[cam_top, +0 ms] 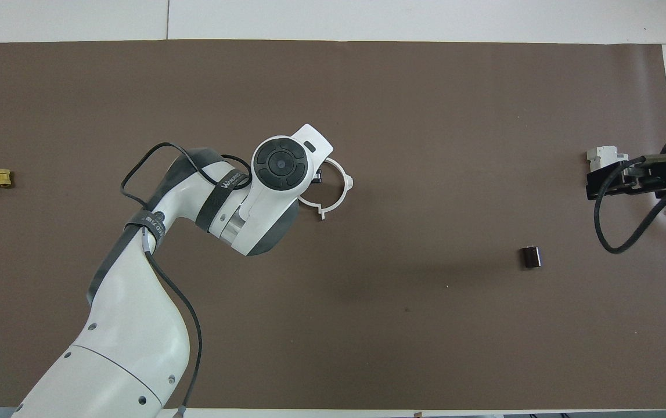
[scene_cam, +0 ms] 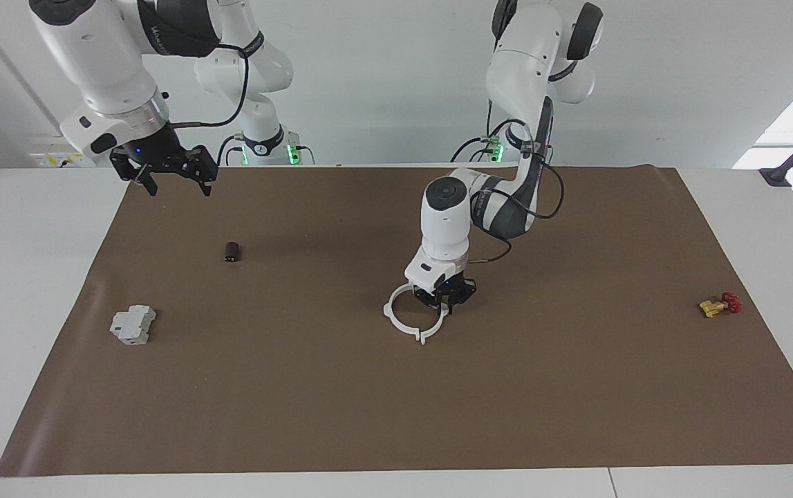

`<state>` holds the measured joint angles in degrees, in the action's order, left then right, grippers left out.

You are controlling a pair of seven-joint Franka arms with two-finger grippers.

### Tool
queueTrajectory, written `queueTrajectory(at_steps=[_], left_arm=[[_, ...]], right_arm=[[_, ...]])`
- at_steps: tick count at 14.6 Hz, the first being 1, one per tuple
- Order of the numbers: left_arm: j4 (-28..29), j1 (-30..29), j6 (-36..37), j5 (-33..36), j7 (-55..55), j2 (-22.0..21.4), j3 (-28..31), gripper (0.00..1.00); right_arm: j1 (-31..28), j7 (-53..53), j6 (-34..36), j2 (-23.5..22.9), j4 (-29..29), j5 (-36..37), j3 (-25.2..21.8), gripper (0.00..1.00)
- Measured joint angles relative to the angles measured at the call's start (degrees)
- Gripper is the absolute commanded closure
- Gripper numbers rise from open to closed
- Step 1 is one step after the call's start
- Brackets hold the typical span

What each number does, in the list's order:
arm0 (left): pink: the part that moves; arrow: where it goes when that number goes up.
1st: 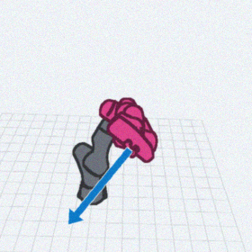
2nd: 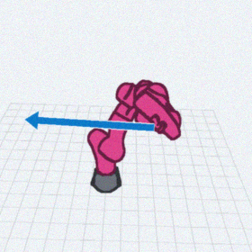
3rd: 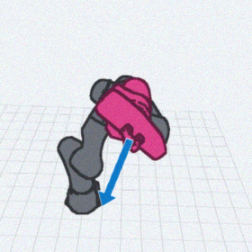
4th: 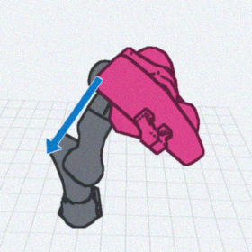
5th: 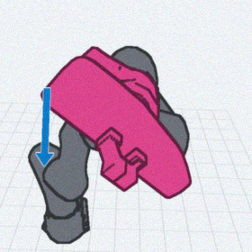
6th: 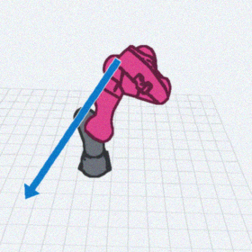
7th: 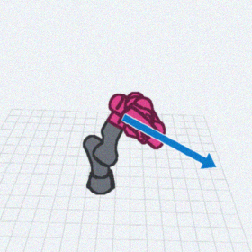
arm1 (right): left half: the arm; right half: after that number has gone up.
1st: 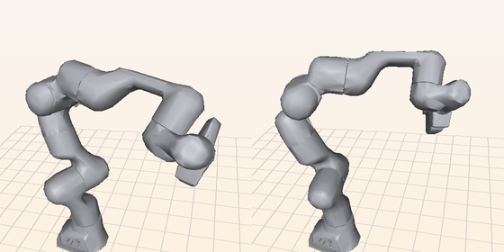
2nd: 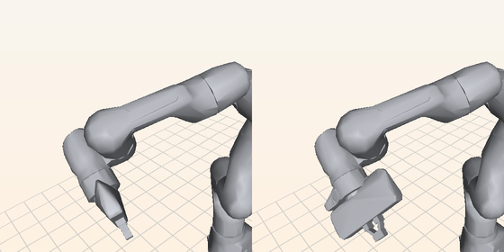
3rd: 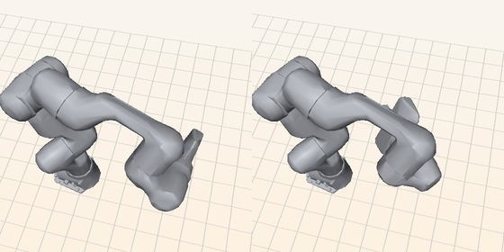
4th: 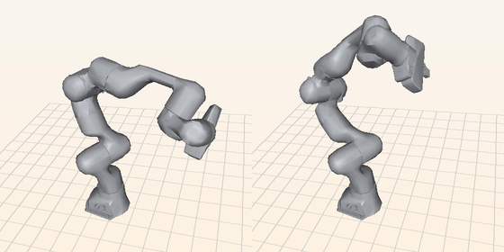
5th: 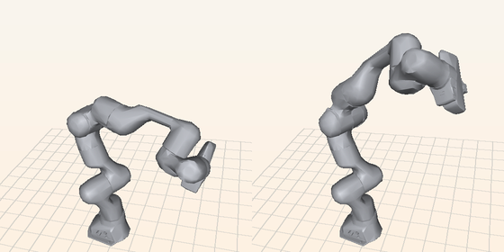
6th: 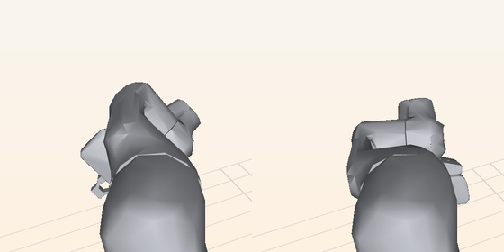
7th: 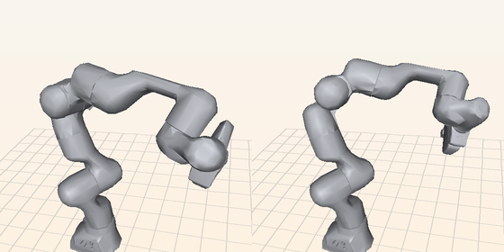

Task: Assemble drain pipe with both arms

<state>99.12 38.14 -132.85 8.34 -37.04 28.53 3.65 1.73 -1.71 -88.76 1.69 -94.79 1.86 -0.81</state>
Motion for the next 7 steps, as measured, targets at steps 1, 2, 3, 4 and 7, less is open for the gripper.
queueTrajectory(at_steps=[1, 2, 3, 4, 7], left_arm=[[0.5, 0.0, -0.4, 0.1, 0.0, -0.2, 0.0, 1.0], [0.9, 0.1, -0.6, 0.1, 0.0, -0.5, 0.0, 1.0], [1.2, 0.3, -0.7, 0.1, 0.0, -0.7, 0.0, 1.0], [1.5, 0.5, -0.7, 0.1, 0.0, -0.9, 0.0, 1.0], [1.9, 0.9, -0.5, 0.1, 0.0, -1.2, 0.0, 1.0]], right_arm=[[0.0, 0.0, -0.1, 0.0, 0.0, 0.0, 0.0, 0.0], [0.0, 0.0, -0.1, 0.0, 0.0, 0.0, 0.0, 0.0], [0.0, 0.0, -0.1, 0.0, 0.1, 0.0, 0.0, 0.0], [0.0, 0.0, -0.1, 0.0, 0.2, 0.0, 0.0, 0.0], [0.0, 0.0, -0.1, 0.1, 0.4, 0.0, 0.0, 0.0]])
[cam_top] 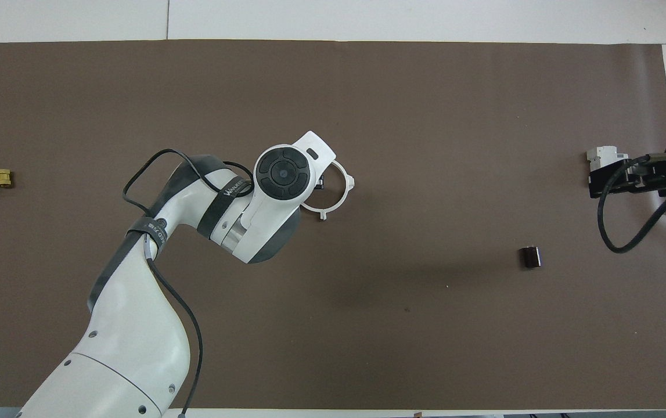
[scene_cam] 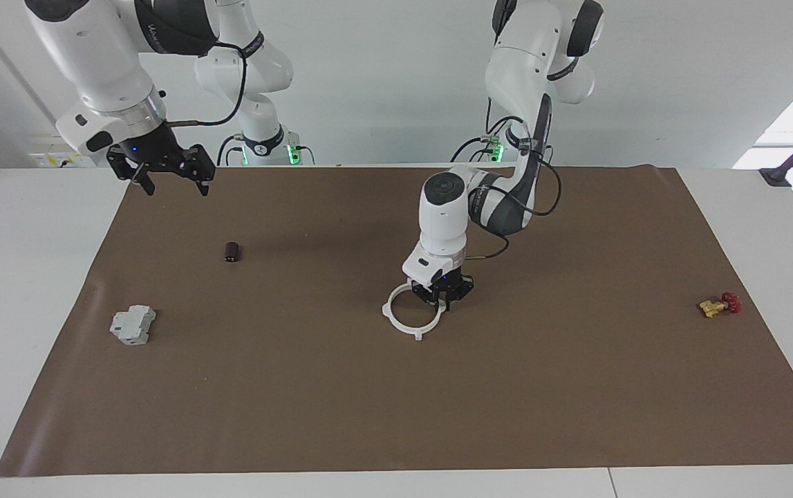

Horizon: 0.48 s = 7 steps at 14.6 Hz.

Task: Assemble drain pipe with both arms

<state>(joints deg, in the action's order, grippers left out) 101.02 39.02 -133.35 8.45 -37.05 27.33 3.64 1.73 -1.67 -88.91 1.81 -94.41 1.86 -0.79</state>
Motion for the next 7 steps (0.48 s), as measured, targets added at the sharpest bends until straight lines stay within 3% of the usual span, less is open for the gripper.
queueTrajectory(at_steps=[7], left_arm=[[0.2, 0.4, 0.3, 0.1, 0.0, -0.2, 0.0, 1.0]], right_arm=[[0.0, 0.0, 0.0, 0.0, 0.0, 0.0, 0.0, 0.0]])
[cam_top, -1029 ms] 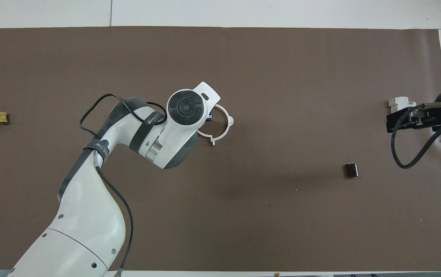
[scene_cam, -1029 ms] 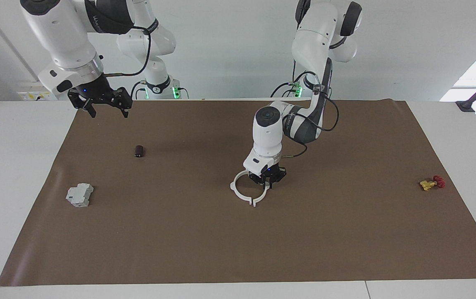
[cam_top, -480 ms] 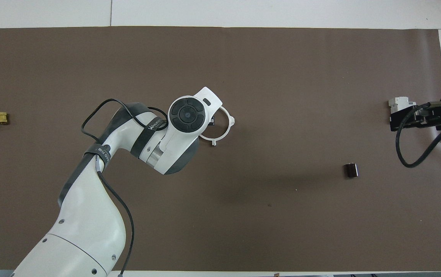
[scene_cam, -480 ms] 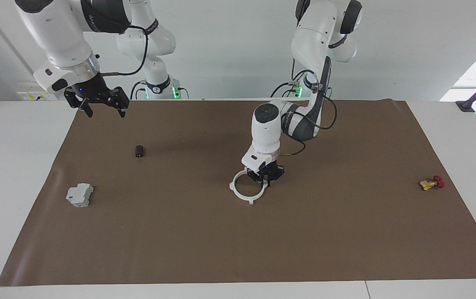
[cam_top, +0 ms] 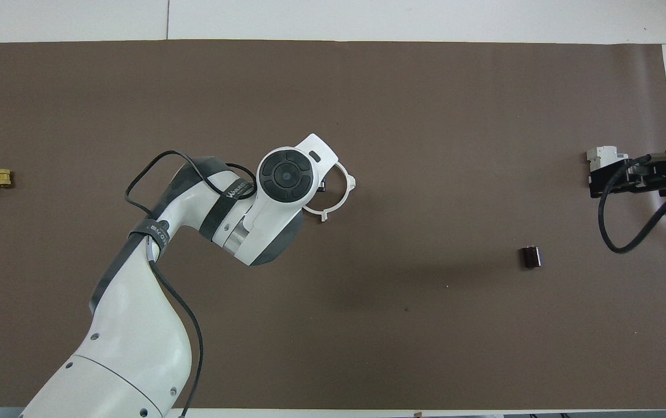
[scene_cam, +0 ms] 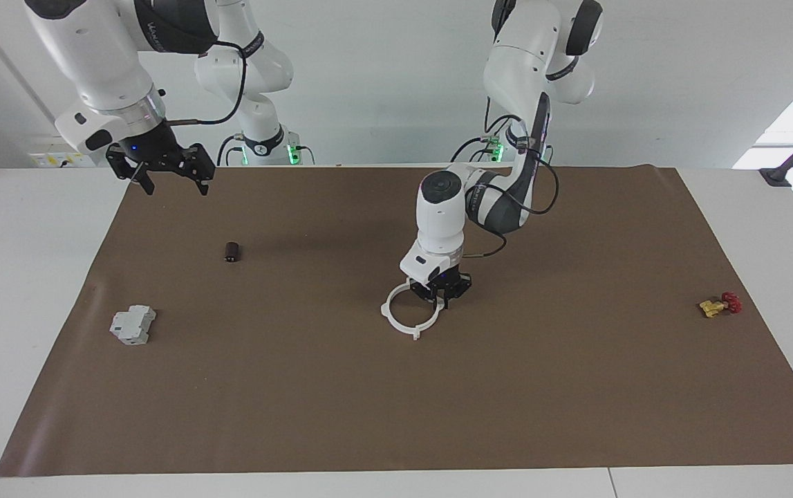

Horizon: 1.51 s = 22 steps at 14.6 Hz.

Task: Assemble drain pipe with both arms

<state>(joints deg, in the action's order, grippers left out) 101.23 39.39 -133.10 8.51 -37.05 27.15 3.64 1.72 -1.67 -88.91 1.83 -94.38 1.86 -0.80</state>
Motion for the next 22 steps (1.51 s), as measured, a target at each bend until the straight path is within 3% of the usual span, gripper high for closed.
queueTrajectory(at_steps=[19, 20, 21, 22], left_arm=[[0.0, 0.0, -0.1, 0.0, 0.0, 0.0, 0.0, 1.0], [0.0, 0.0, -0.1, 0.0, 0.0, 0.0, 0.0, 0.85], [0.0, 0.0, -0.1, 0.0, 0.0, 0.0, 0.0, 0.45], [0.0, 0.0, -0.1, 0.0, 0.0, 0.0, 0.0, 0.11]], right_arm=[[-0.5, 0.0, -0.3, 0.0, 0.5, 0.0, 0.0, 0.0], [-0.5, 0.0, -0.3, 0.0, 0.5, 0.0, 0.0, 0.0], [-0.5, 0.0, -0.3, 0.0, 0.5, 0.0, 0.0, 0.0], [-0.5, 0.0, -0.3, 0.0, 0.5, 0.0, 0.0, 0.0]])
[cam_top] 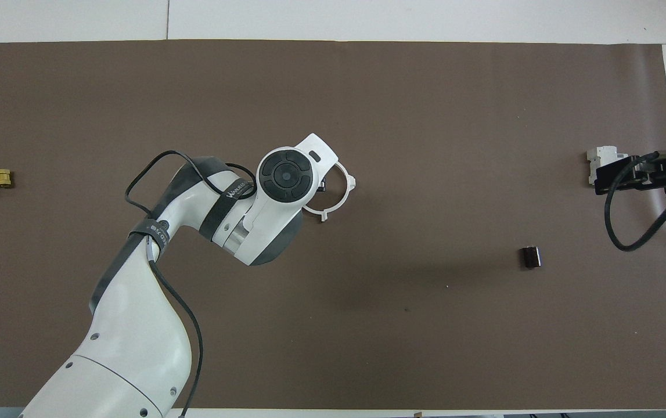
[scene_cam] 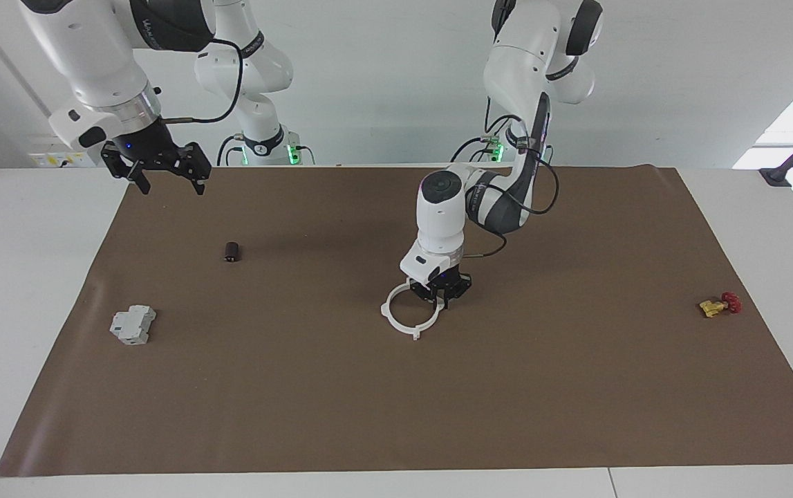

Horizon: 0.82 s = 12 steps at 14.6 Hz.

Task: Assemble drain pipe with both arms

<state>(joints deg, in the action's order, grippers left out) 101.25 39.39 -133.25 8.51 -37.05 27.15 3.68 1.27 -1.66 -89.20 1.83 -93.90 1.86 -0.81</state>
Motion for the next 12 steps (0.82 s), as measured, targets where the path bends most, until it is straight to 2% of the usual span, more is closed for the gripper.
queueTrajectory(at_steps=[1, 8, 12], left_arm=[[0.0, 0.0, -0.1, 0.0, 0.0, 0.0, 0.0, 0.0], [0.0, -0.3, -1.1, 0.0, -0.1, -0.3, 0.5, 0.0], [0.6, -5.3, 1.4, 0.0, 0.0, -4.9, 0.8, 0.0]], right_arm=[[0.0, 0.0, 0.0, 0.0, 0.0, 0.0, 0.0, 0.0], [0.0, 0.0, 0.0, 0.0, 0.0, 0.0, 0.0, 0.0], [0.0, 0.0, 0.0, 0.0, 0.0, 0.0, 0.0, 0.0]])
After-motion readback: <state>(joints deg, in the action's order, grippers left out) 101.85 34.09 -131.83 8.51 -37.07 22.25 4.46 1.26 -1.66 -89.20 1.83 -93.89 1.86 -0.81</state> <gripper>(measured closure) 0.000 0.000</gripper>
